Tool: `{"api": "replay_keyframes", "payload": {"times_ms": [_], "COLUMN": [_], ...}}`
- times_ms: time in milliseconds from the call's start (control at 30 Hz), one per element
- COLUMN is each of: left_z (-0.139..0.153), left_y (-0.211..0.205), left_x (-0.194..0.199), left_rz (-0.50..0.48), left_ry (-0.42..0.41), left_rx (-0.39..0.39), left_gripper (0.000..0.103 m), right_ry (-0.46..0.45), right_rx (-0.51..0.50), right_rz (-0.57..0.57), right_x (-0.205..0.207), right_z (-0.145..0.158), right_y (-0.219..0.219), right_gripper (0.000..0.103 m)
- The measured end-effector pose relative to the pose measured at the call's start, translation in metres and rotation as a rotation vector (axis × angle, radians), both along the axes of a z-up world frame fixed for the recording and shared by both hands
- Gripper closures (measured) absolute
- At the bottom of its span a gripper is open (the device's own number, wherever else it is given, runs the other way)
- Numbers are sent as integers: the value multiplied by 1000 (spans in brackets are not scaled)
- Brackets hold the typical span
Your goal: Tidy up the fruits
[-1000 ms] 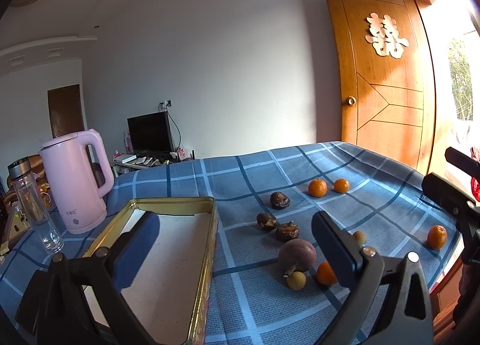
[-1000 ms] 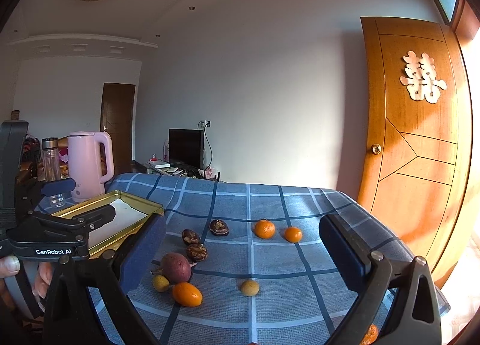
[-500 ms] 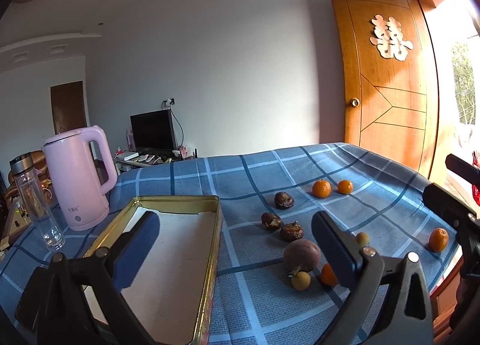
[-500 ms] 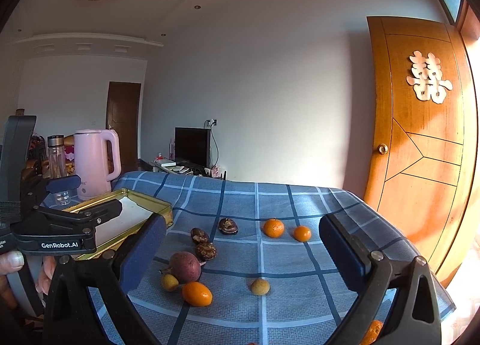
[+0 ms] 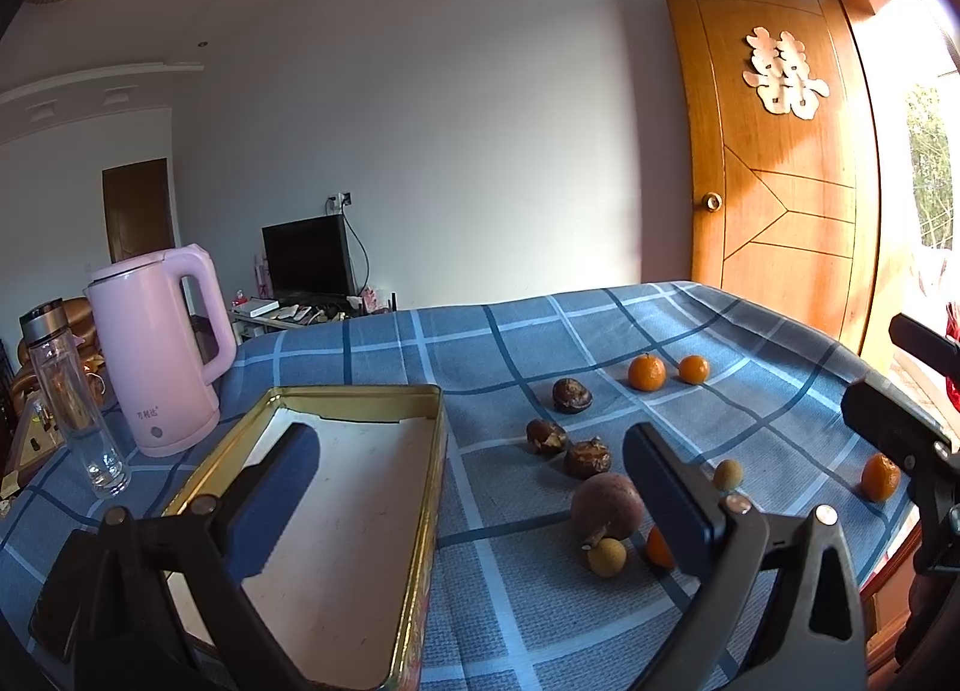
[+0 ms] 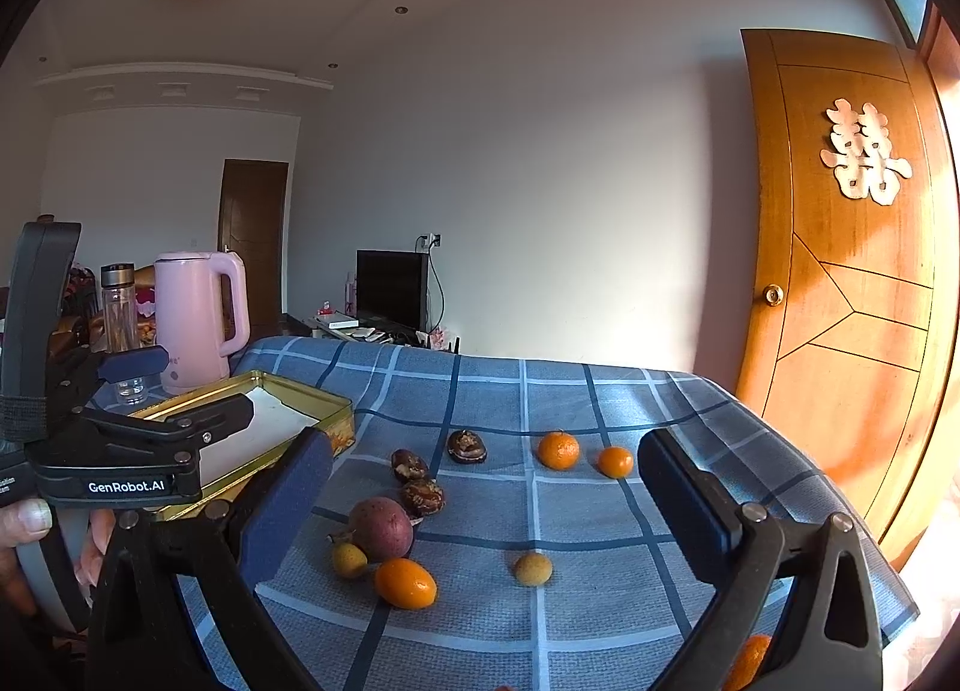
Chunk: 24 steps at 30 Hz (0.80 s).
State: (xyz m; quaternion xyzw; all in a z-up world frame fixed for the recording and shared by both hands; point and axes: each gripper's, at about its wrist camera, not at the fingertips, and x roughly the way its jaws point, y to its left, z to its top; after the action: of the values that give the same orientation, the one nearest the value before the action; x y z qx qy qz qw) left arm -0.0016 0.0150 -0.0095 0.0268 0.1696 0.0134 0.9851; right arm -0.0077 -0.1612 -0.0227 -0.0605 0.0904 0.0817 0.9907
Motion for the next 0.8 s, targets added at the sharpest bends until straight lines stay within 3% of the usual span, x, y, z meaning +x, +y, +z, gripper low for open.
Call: {"api": "replay_keyframes", "payload": {"times_ms": [600,800], "left_z": [-17,-27], "left_y": [-13,-31], "left_x": [19,37], "left_rz": [-14,-50], "left_ry": [58,92], "left_rx": [22,43], "left_gripper": [0,0], "right_ry": [34,52], "right_rx": [-5,-9], "right_rz": [-26,-90], "right_x": [8,10], "right_z": [-17,-29], "right_y": [-11,-32], "right_gripper": [1,1]}}
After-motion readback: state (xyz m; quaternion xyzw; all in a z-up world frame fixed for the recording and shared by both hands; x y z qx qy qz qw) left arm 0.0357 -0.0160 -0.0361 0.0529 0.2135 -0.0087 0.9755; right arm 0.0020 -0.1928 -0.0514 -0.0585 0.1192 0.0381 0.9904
